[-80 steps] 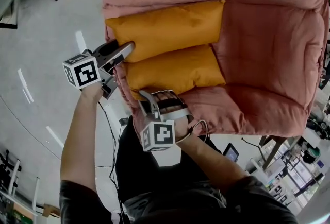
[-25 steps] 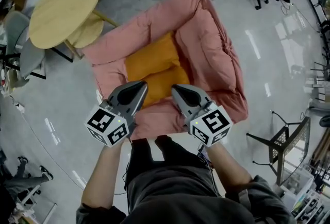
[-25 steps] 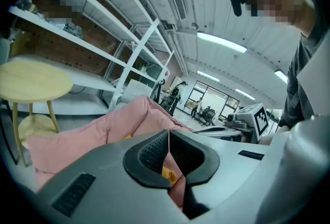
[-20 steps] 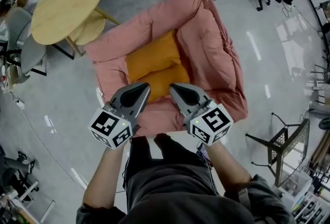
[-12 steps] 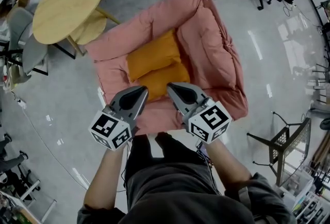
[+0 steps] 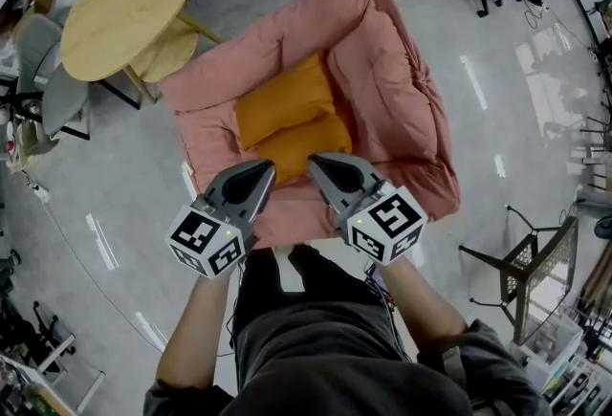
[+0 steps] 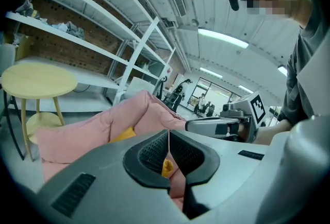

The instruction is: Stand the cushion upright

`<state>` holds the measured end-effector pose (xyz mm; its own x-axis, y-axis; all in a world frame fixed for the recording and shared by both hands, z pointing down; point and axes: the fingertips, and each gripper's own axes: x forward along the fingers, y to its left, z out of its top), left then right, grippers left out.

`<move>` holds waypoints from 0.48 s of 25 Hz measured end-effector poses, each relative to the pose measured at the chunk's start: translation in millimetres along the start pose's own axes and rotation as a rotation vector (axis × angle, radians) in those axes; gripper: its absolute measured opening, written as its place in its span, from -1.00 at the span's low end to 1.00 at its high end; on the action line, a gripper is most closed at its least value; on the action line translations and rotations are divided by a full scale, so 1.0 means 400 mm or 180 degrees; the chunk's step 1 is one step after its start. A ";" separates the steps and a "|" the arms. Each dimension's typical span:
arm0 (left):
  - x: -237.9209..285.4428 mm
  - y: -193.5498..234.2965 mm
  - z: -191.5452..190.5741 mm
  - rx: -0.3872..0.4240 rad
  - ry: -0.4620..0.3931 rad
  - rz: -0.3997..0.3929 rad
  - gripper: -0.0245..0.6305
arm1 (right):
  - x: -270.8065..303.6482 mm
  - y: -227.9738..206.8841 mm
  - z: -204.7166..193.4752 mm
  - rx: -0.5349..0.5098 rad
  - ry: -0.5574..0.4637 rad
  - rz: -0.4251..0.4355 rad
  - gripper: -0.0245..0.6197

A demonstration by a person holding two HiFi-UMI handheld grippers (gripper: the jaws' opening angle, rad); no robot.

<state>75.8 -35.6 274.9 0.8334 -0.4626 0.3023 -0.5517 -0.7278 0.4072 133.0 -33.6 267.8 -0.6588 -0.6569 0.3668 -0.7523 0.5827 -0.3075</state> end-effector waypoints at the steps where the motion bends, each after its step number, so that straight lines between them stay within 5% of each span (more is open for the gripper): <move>1: -0.002 0.000 -0.003 -0.0002 0.0005 0.0003 -0.87 | -0.001 0.001 -0.001 -0.0002 0.0004 -0.0001 -0.88; 12: -0.007 0.002 -0.011 -0.0006 0.0011 0.0019 -0.87 | 0.000 0.004 -0.006 -0.0031 0.0034 -0.0003 -0.88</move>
<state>72.8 -32.6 278.2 0.8300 -0.4652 0.3078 -0.5568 -0.7240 0.4071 131.9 -31.5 269.3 -0.6578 -0.6524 0.3764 -0.7528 0.5867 -0.2985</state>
